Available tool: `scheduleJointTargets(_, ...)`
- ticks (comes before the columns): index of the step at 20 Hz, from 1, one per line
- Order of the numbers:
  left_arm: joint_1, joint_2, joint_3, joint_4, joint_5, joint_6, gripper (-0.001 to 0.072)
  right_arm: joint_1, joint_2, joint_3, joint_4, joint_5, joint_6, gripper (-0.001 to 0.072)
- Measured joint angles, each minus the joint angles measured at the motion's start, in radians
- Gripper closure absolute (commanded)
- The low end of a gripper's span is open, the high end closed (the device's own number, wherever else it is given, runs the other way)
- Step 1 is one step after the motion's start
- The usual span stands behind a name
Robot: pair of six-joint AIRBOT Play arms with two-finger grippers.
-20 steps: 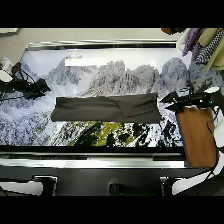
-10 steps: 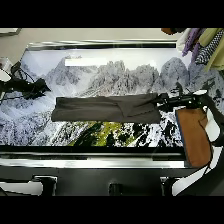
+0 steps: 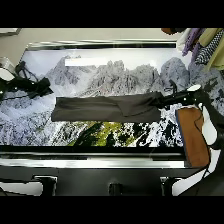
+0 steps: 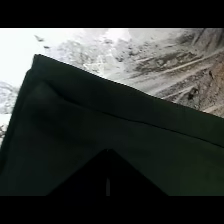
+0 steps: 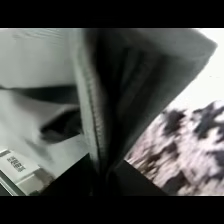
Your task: Fold the clothes and pants, and hang the long-sleeved shirts on hangers.
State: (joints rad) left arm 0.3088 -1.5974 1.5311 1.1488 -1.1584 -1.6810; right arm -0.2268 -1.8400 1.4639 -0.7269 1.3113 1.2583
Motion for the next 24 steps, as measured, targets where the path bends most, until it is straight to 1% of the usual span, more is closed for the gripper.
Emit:
scheduleJointTargets(3,-0.108,-0.032,0.0,-0.027,0.04,-0.004,0.0692,0.0,0.101,0.039,-0.098,0.036,0.114,0.0682)
scheduleJointTargets(7,-0.305,-0.118,0.0,-0.103,0.135,-0.029,0.0692,0.0,0.217,0.102,-0.233,0.102,0.241,0.0682)
scheduleJointTargets(12,-0.556,-0.243,0.012,-0.283,0.29,-0.047,0.0693,0.0,0.315,0.209,-0.353,0.201,0.365,0.0682)
scheduleJointTargets(15,-0.671,-0.322,0.057,-0.385,0.345,-0.056,0.0693,0.0,0.343,0.291,-0.389,0.264,0.412,0.0681)
scheduleJointTargets(17,-0.726,-0.37,0.103,-0.42,0.364,-0.078,0.0693,0.0,0.351,0.343,-0.402,0.309,0.435,0.0681)
scheduleJointTargets(21,-0.811,-0.468,0.231,-0.455,0.381,-0.143,0.0693,0.0,0.364,0.411,-0.411,0.382,0.464,0.0681)
scheduleJointTargets(24,-0.857,-0.54,0.324,-0.467,0.386,-0.213,0.0694,0.0,0.384,0.428,-0.415,0.407,0.471,0.0681)
